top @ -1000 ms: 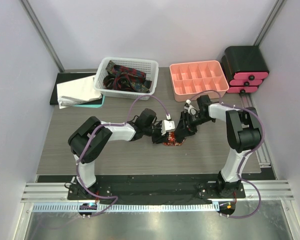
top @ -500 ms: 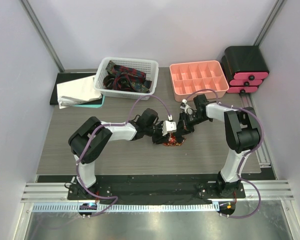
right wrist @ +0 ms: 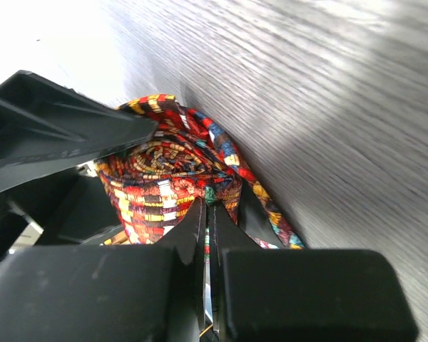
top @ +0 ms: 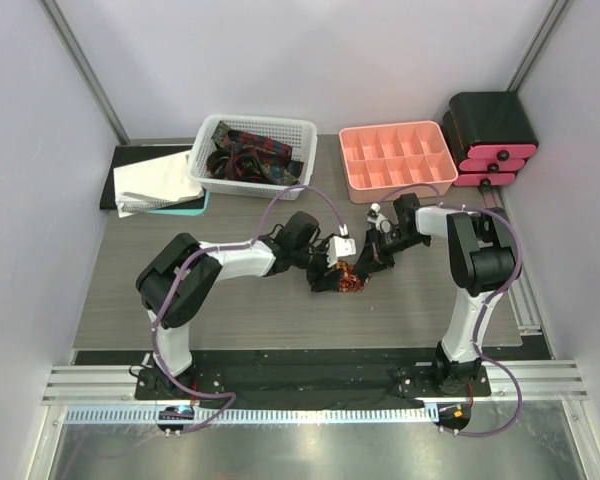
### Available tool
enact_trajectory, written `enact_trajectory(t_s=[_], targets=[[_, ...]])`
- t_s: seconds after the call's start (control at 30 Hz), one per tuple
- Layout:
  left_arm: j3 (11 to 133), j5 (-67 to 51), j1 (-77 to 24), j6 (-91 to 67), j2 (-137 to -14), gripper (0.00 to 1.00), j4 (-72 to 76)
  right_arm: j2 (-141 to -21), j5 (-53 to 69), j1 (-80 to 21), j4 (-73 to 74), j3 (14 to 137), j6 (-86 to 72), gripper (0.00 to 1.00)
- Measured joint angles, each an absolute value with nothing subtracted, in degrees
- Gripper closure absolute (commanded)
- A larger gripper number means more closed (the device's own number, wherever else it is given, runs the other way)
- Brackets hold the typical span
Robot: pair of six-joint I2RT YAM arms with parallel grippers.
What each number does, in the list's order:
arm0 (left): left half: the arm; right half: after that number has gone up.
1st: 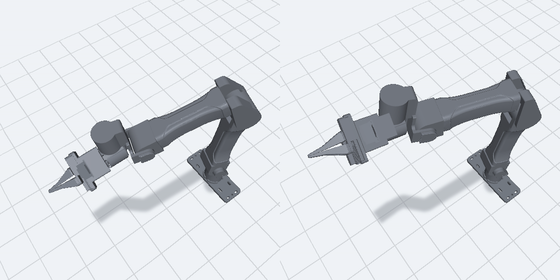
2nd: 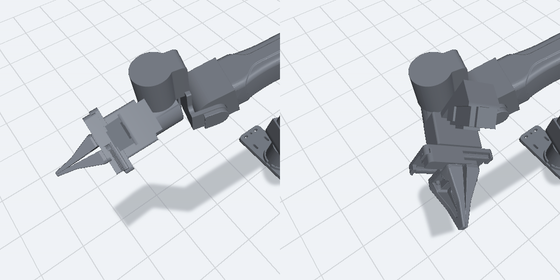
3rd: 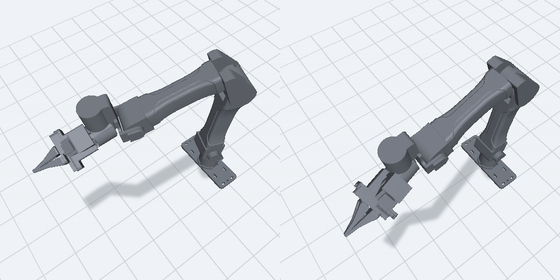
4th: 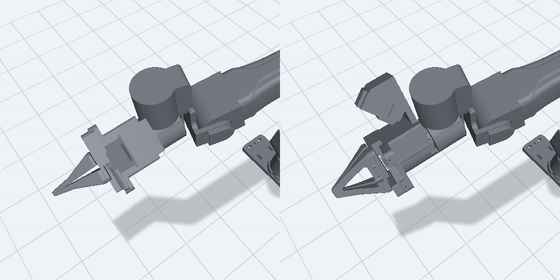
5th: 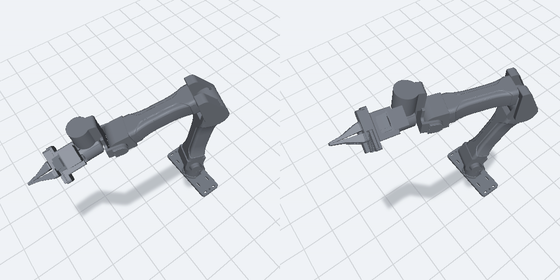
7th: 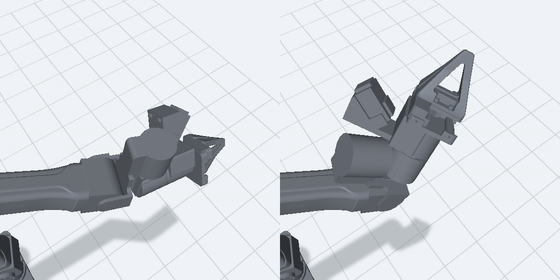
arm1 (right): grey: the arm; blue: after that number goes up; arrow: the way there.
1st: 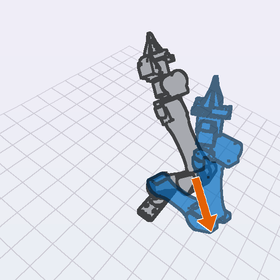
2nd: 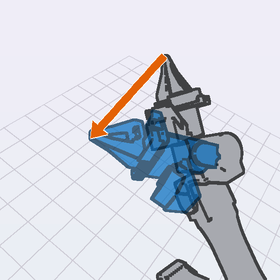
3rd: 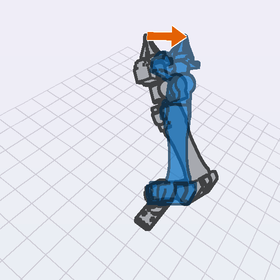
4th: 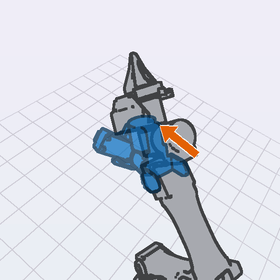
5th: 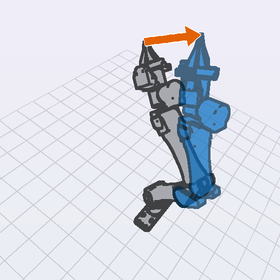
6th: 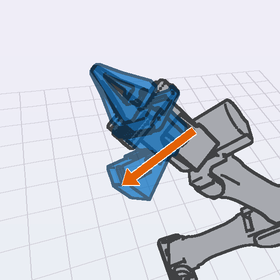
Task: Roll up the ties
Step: Roll the tie at the center of the board.
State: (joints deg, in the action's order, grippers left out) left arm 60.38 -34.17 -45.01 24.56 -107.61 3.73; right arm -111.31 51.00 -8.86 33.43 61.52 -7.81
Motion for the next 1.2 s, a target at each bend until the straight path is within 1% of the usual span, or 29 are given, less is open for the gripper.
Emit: enact_trajectory(t_s=[0.27,0.33,0.37,0.4,0.43,0.5,0.53,0.57,0.6,0.63,0.67,0.7,0.77,0.8,0.83,1.0,1.13,1.2], targets=[[62.9,-35.6,-45.4,23.8,-108.9,0.31,2.7,-111.5,50.5,-8.7,33.6,61.7,-6.2,0.99],[63.1,-35.6,-45.7,23.2,-109.6,0.37,2.7,-111.5,50.3,-8.7,33.5,61.8,-6.0,0.99],[63.2,-35.5,-45.9,22.9,-110.0,0.47,2.7,-111.5,50.2,-8.7,33.5,61.8,-5.9,0.99],[63.4,-35.4,-46.0,22.8,-110.3,0.53,2.7,-111.5,50.1,-8.7,33.5,61.8,-5.9,0.98],[63.6,-35.1,-46.2,22.5,-110.8,0.59,2.7,-111.5,50.0,-8.7,33.5,61.8,-5.9,0.91],[63.9,-34.1,-46.5,22.0,-111.5,0.71,2.7,-111.5,49.8,-8.7,33.5,62.0,-5.9,0.82],[63.9,-33.6,-46.6,22.0,-111.6,0.74,2.7,-111.5,49.7,-8.6,33.7,62.1,-5.9,0.70],[64.0,-33.1,-46.7,22.1,-111.6,0.78,2.5,-111.5,49.3,-8.6,34.0,62.5,-5.8,0.64],[64.0,-32.6,-46.8,22.1,-111.6,0.80,2.5,-111.5,48.8,-8.5,34.3,62.8,-5.9,0.59],[64.0,-32.2,-46.9,22.5,-111.5,0.82,2.4,-111.4,47.9,-8.2,34.6,63.2,-5.7,0.49],[64.0,-31.8,-47.1,23.0,-111.4,0.85,2.1,-111.4,47.4,-7.9,34.9,63.5,-5.3,0.44],[64.0,-31.3,-47.2,23.2,-111.2,0.85,1.9,-111.1,47.5,-7.5,35.7,63.8,-5.2,0.39],[64.0,-30.4,-47.4,24.2,-111.0,0.86,1.3,-110.0,47.1,-6.7,36.6,64.1,-5.1,0.19],[64.0,-29.9,-47.6,24.5,-110.9,0.85,1.1,-109.2,46.8,-6.1,37.1,64.1,-4.9,0.16],[64.1,-29.5,-47.7,24.7,-110.9,0.86,0.9,-108.6,46.8,-5.5,37.7,64.1,-5.1,0.06],[65.6,-27.9,-48.2,25.6,-111.1,0.85,-1.6,-106.3,47.0,-3.3,38.8,63.2,-4.6,0.03],[66.9,-27.6,-48.4,26.0,-111.6,0.85,-3.4,-106.2,47.8,-3.3,38.5,61.2,-5.0,0.03],[67.3,-27.6,-48.4,26.0,-111.8,0.85,-3.9,-106.1,48.7,-3.5,37.8,60.5,-5.6,0.05]])
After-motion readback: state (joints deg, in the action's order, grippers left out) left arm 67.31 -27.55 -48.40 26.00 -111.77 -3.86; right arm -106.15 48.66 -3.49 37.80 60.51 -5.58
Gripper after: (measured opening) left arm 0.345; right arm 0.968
